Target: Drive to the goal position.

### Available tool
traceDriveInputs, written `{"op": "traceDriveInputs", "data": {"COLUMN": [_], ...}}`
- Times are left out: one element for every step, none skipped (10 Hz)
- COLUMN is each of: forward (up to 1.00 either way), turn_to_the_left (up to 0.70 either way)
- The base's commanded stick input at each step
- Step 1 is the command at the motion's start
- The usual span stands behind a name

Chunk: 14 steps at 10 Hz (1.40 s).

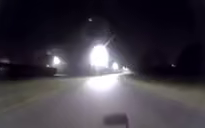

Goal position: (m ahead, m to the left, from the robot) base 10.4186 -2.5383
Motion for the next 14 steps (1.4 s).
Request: {"op": "traceDriveInputs", "data": {"forward": [1.00,1.00,1.00,1.00,1.00,1.00,1.00,1.00,1.00,1.00,1.00,1.00,1.00,1.00], "turn_to_the_left": [0.02,0.02,0.02,0.02,0.00,0.00,0.00,0.00,0.00,0.00,0.01,0.01,0.01,0.02]}}
